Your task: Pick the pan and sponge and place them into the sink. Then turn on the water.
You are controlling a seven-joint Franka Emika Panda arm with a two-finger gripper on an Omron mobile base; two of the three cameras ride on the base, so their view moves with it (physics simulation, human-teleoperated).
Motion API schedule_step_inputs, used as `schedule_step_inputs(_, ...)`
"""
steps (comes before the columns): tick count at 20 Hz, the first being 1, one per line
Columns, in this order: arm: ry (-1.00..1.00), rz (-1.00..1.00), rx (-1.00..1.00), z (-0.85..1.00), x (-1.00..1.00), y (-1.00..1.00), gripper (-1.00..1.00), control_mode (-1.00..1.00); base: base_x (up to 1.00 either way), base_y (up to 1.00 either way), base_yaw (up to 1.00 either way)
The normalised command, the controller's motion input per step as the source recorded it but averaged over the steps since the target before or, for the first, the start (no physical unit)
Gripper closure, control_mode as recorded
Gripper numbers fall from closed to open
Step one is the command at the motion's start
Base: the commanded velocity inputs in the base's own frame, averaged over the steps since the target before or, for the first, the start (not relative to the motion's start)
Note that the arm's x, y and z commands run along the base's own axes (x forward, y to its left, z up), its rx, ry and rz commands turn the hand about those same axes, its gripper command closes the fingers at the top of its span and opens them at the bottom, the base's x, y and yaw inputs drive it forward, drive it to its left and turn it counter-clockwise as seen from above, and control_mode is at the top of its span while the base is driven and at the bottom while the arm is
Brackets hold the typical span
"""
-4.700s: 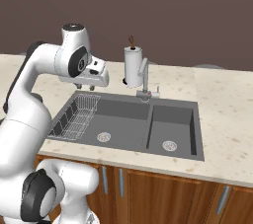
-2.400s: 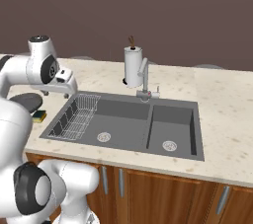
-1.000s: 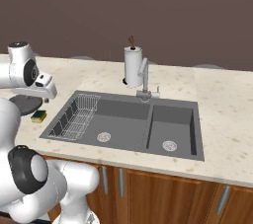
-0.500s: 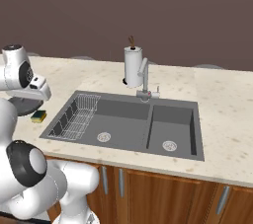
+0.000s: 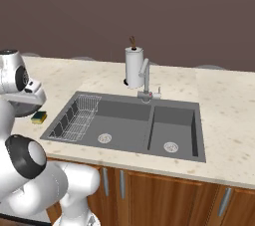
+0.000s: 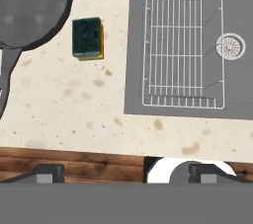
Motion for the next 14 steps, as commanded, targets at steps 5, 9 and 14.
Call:
schedule_step_inputs(5,0.04,0.0,0.0,-0.11,0.05,0.3,-1.0,-1.0,0.0,0.0,0.0)
schedule_step_inputs(9,0.04,0.0,0.0,-0.09,0.11,0.31,-1.0,-1.0,0.0,0.0,0.0)
schedule_step_inputs(14,0.05,0.0,-0.01,-0.1,0.14,0.33,-1.0,-1.0,0.0,0.0,0.0)
